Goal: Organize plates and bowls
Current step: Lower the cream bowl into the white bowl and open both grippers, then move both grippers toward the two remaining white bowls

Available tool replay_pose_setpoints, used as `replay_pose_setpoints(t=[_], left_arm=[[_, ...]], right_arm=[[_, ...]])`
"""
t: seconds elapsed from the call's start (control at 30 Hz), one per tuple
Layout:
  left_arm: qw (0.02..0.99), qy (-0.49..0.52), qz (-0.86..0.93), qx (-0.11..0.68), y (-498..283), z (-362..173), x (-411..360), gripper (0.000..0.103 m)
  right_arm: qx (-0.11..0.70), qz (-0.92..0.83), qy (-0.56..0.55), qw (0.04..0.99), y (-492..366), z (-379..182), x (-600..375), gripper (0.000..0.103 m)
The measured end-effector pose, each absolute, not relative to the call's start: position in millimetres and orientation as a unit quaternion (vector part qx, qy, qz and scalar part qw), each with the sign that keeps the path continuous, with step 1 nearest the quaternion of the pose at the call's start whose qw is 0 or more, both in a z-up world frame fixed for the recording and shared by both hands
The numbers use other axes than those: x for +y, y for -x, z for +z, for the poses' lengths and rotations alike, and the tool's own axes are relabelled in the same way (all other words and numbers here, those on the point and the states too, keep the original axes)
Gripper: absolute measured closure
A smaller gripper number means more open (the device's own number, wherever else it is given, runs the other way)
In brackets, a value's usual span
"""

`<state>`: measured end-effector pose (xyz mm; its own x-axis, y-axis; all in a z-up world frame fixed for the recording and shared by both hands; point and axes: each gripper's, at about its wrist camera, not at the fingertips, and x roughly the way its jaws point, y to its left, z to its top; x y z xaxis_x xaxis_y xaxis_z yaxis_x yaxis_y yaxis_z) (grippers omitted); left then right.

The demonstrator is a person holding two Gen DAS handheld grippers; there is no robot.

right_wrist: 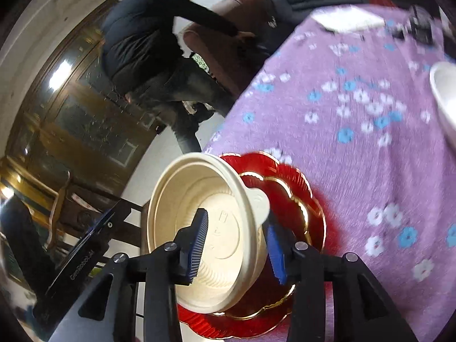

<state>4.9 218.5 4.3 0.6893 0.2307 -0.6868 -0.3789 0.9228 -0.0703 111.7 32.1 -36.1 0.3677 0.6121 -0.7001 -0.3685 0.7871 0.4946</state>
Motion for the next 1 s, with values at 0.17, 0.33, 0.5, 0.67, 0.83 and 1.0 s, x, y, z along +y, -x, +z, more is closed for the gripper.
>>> replay_pose_setpoints(t=[0.17, 0.33, 0.5, 0.67, 0.83, 1.0], left_arm=[[0.912, 0.116, 0.170, 0.355, -3.3, 6.9, 224.6, 0.058], [0.908, 0.128, 0.168, 0.361, -3.4, 5.0, 229.9, 0.058], [0.908, 0.133, 0.164, 0.363, -2.2, 5.5, 229.9, 0.058], [0.907, 0.134, 0.163, 0.364, -3.2, 5.1, 229.7, 0.058], [0.905, 0.140, 0.162, 0.368, -4.8, 4.8, 230.9, 0.058], [0.904, 0.139, 0.155, 0.373, -4.7, 7.0, 227.0, 0.058]], right_arm=[[0.428, 0.291, -0.107, 0.849, -107.4, -8.4, 21.1, 0.058], [0.383, 0.250, -0.110, 0.882, -124.9, 3.7, 16.6, 0.049], [0.386, 0.231, -0.070, 0.891, -142.8, -9.1, 40.7, 0.049], [0.411, 0.206, -0.017, 0.888, -144.6, -34.7, 59.9, 0.050], [0.409, 0.215, -0.043, 0.886, -141.5, -27.9, 48.3, 0.050], [0.428, 0.223, -0.012, 0.876, -142.9, -37.4, 58.6, 0.051]])
